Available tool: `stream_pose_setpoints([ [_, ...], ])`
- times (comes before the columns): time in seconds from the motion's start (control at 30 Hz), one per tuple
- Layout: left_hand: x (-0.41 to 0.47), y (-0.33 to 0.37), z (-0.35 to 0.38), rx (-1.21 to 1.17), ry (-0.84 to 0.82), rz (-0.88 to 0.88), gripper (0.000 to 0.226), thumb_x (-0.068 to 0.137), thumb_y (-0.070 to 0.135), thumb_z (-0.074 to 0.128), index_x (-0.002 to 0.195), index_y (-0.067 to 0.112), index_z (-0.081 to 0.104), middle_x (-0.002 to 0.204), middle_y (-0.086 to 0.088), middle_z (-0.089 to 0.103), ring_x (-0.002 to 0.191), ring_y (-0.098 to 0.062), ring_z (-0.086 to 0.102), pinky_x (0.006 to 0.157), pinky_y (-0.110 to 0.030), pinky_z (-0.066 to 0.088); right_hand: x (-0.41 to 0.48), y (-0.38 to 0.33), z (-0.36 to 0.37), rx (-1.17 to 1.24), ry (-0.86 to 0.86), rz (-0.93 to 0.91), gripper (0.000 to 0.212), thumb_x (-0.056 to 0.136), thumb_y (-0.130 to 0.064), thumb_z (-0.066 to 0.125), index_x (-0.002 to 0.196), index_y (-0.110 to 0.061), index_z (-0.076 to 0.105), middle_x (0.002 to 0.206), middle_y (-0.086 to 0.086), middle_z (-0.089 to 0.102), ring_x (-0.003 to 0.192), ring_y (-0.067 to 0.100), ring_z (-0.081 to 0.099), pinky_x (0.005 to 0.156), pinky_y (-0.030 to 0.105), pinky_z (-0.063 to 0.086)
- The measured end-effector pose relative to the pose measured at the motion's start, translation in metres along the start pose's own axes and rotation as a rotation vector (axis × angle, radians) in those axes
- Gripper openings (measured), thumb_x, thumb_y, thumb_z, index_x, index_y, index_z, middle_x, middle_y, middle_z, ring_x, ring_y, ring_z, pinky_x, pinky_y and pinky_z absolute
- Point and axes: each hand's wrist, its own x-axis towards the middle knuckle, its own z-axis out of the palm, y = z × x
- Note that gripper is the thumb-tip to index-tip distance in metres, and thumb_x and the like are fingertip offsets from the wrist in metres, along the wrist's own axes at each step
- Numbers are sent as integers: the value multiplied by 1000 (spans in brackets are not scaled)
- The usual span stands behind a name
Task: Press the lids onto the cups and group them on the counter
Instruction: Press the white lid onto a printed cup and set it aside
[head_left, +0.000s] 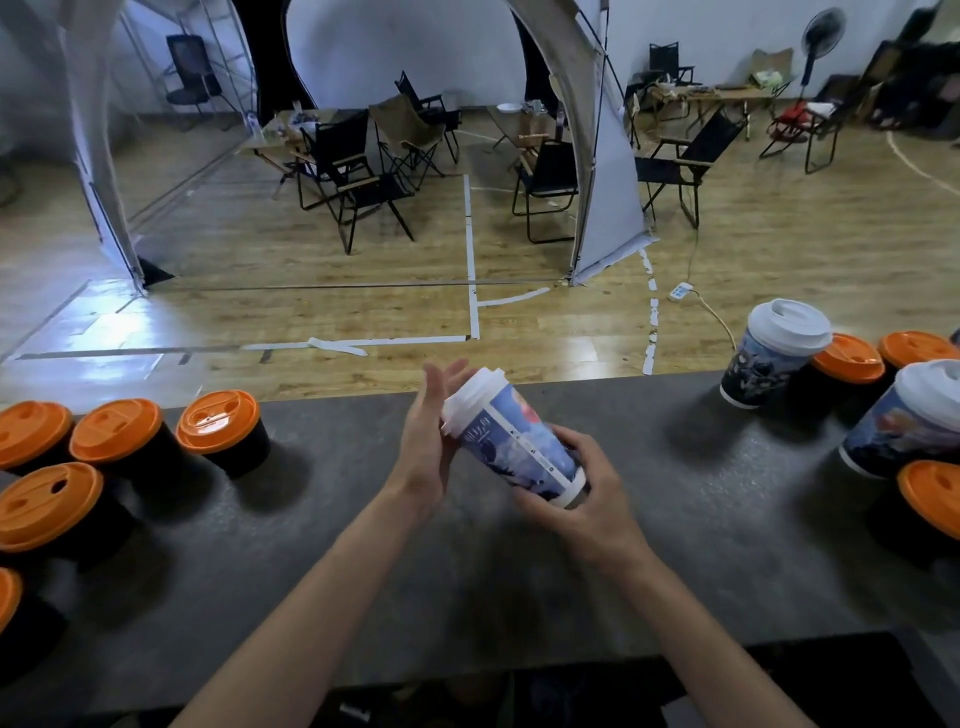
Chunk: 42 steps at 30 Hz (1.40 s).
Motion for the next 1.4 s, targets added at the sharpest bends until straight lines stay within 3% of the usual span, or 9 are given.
stream_pose_setpoints([
  [0.13,-2,6,2,52,-107,21,69,71,54,75,127,17,63,123,-15,70,101,-25,72,74,-39,61,9,-31,-15,13,79,-132,76,67,-34,93,129,-27,51,120,-4,63,105,16,68,80,28,59],
  [0.2,-3,3,8,-23,-163,-13,70,71,51,76,127,11,64,123,-19,70,103,-29,71,74,-40,61,9,-41,-21,16,87,-168,74,70,-41,88,131,-26,49,123,-1,61,108,18,68,81,29,60],
  [0.37,-2,-1,26,8,-259,59,74,69,35,84,132,5,59,116,-20,71,102,-33,71,79,-40,61,8,-48,-39,154,125,-55,63,69,-19,87,120,-24,50,110,-1,69,96,14,73,71,27,59],
  [0.5,-2,7,58,28,-258,92,75,67,40,84,130,4,61,111,-17,74,99,-31,72,77,-37,60,9,-55,-56,227,214,-51,61,71,-36,87,120,-23,52,110,-2,72,98,20,73,78,38,61],
  [0.63,-2,9,87,-69,-385,57,68,75,32,80,131,-1,60,115,-19,73,103,-32,71,80,-38,60,7,-63,-77,286,304,-42,50,76,-19,82,115,-21,51,102,-9,74,90,14,74,71,29,61],
  [0.9,1,0,114,-123,-452,30,80,75,26,84,141,-2,48,121,-25,67,106,-36,69,81,-39,58,-7,-60,-91,173,457,55,49,81,-44,81,102,-6,56,86,3,73,74,24,74,56,34,61],
  [1.13,6,1,104,-1,-347,91,78,68,39,86,134,10,58,117,-18,72,106,-36,71,88,-50,57,-8,-61,-75,342,354,229,58,79,-47,79,102,0,56,94,17,69,74,26,72,57,37,62],
  [1.27,6,8,101,-129,-428,46,76,77,32,82,138,1,51,118,-20,67,107,-35,67,88,-46,56,-5,-65,-71,437,287,277,63,78,-43,86,114,0,58,98,12,76,80,29,74,77,47,63],
  [1.4,3,18,106,-166,-383,19,96,65,44,92,137,-4,51,114,-21,67,102,-34,67,88,-45,56,-11,-64,-52,421,249,226,59,73,-33,85,116,-4,56,96,8,77,81,29,75,74,37,63],
])
